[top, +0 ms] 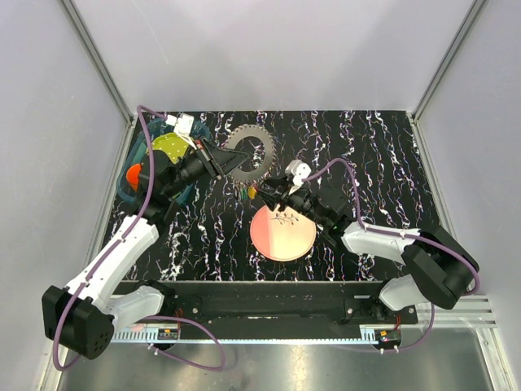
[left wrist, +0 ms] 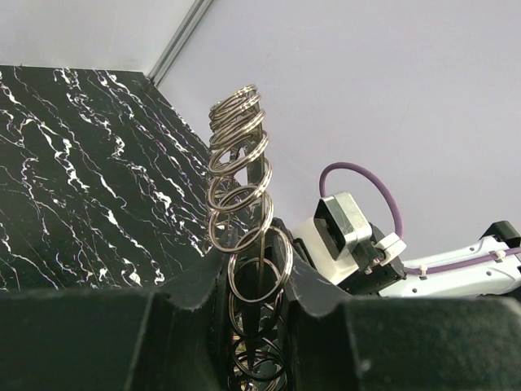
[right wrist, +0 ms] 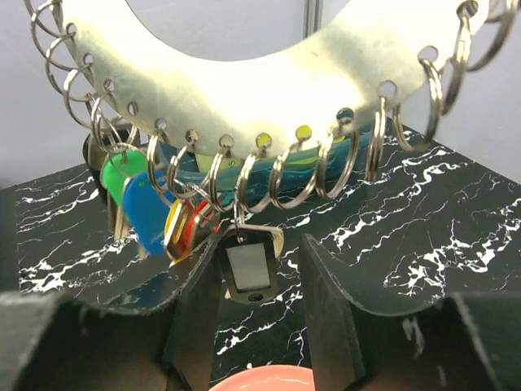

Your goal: Remove the keys from the keyring

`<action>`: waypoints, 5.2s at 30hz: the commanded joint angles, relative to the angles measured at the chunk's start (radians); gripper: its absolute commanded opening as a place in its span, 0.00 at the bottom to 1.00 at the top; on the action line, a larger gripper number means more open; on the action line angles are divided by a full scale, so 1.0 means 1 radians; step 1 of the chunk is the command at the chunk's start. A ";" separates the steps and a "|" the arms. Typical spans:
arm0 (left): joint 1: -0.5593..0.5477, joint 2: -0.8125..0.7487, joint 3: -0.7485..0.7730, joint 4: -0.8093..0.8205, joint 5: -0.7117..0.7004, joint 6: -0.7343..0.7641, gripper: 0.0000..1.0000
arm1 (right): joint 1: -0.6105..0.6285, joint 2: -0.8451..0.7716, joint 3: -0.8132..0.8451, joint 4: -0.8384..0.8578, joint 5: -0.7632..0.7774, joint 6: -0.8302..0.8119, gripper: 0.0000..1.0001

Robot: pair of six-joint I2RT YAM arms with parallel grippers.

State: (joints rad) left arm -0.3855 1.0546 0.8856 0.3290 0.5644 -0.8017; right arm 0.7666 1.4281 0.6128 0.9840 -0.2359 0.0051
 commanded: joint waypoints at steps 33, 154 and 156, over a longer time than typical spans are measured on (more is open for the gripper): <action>0.002 -0.071 0.016 -0.071 -0.120 0.125 0.00 | 0.057 -0.044 -0.013 -0.010 0.149 -0.088 0.30; 0.071 -0.048 -0.063 -0.377 -0.282 0.174 0.40 | 0.076 -0.212 0.284 -0.739 0.352 -0.209 0.00; 0.071 -0.073 -0.071 -0.393 -0.294 0.194 0.48 | 0.074 -0.207 0.306 -0.758 0.365 -0.231 0.00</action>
State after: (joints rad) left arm -0.3363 1.0397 0.8299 -0.0299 0.3264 -0.6792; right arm 0.8513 1.2446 0.8383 0.2470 0.0395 -0.1524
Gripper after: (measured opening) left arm 0.415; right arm 0.032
